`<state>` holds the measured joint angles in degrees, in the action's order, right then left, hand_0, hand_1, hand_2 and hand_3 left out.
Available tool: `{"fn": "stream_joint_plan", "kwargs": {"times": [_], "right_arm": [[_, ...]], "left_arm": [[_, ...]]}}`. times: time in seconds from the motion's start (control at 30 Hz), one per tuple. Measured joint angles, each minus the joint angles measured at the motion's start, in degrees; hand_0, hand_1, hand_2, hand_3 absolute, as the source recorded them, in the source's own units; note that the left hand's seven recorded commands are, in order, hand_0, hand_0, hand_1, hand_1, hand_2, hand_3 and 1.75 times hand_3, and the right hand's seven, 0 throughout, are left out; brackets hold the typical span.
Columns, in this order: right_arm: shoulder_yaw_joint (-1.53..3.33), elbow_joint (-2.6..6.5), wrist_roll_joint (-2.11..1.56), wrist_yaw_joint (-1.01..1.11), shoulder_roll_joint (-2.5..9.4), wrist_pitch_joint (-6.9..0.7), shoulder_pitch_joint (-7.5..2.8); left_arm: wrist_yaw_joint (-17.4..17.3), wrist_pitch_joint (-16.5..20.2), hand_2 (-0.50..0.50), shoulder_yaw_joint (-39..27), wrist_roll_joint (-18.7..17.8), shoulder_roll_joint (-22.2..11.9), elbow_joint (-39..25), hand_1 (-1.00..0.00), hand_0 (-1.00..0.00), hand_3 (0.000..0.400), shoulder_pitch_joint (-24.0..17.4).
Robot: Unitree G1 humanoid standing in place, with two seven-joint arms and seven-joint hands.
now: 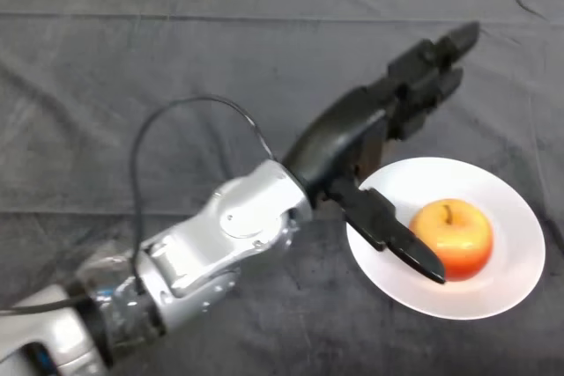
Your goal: Move the apple to the plate
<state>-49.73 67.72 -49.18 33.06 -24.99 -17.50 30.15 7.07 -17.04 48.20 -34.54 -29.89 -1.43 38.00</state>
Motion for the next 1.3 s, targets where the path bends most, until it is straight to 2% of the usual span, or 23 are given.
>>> {"fn": "stream_joint_plan", "kwargs": {"times": [0.2, 0.47, 0.7, 0.87, 1.3], "right_arm": [[-0.03, 0.00, 0.00, 0.00, 0.00, 0.00, -0.01], [-0.05, 0.00, 0.00, -0.02, 0.00, 0.00, -0.01], [0.00, 0.00, 0.00, -0.02, 0.00, -0.01, -0.01], [0.00, 0.00, 0.00, -0.04, 0.00, -0.01, -0.01], [0.02, 0.00, 0.00, -0.08, 0.00, -0.01, -0.01]], "left_arm": [[-1.67, -1.40, 0.00, -9.19, 1.20, -6.08, 0.01, 0.00, 0.00, 0.000, -3.11], [0.91, -3.58, 0.00, -21.18, 3.65, -11.95, 0.03, 0.00, 0.00, 0.000, -10.18], [4.62, -3.98, 0.00, -30.84, 5.04, -14.04, 0.08, 0.00, 0.00, 0.000, -17.47], [6.72, -5.55, 0.00, -37.78, 5.98, -14.28, 0.34, 0.00, 0.00, 0.000, -21.88], [11.98, -6.70, 0.00, -55.60, 8.39, -15.59, 1.96, 0.00, 0.00, 0.000, -33.13]]}}
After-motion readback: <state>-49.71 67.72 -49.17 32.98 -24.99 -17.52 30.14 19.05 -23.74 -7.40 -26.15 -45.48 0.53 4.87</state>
